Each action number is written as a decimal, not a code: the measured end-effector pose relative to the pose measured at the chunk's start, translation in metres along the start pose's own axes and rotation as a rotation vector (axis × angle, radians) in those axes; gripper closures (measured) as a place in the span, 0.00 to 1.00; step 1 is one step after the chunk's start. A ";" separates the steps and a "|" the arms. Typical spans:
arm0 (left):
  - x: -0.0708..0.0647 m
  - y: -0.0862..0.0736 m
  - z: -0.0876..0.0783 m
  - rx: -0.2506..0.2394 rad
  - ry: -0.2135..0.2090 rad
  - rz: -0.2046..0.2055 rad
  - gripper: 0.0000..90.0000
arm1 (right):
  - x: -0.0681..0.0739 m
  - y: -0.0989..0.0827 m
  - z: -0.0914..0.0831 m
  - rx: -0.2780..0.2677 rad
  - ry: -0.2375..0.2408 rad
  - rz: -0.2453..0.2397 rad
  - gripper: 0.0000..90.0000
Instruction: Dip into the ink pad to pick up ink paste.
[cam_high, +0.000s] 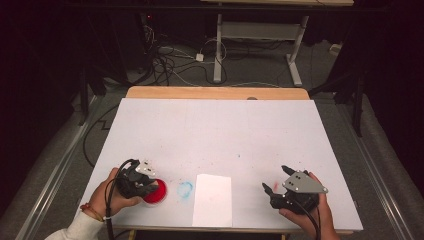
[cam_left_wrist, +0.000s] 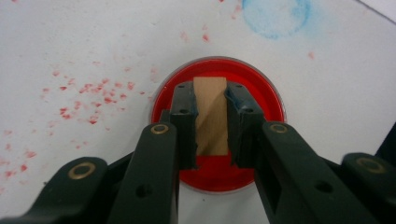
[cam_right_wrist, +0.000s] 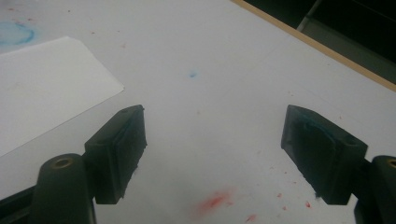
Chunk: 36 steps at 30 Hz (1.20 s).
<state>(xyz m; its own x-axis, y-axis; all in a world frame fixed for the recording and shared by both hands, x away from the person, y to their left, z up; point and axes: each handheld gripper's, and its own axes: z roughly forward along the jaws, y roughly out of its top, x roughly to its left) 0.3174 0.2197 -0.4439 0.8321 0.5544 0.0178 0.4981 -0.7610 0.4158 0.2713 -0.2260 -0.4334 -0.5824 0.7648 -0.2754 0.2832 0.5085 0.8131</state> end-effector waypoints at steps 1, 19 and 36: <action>0.000 0.000 0.000 0.001 0.003 0.004 0.82 | 0.000 0.000 0.000 -0.001 0.000 0.002 0.25; 0.002 -0.004 0.003 -0.013 -0.010 -0.011 0.82 | 0.000 0.000 -0.001 -0.001 0.003 -0.005 0.25; 0.003 -0.007 0.004 -0.031 -0.021 -0.026 0.82 | 0.001 0.001 -0.001 -0.004 0.002 -0.007 0.25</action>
<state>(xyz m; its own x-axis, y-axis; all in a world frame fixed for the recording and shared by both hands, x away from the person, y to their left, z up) 0.3176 0.2249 -0.4503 0.8244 0.5659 -0.0125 0.5118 -0.7357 0.4436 0.2706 -0.2252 -0.4324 -0.5860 0.7603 -0.2801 0.2761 0.5124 0.8131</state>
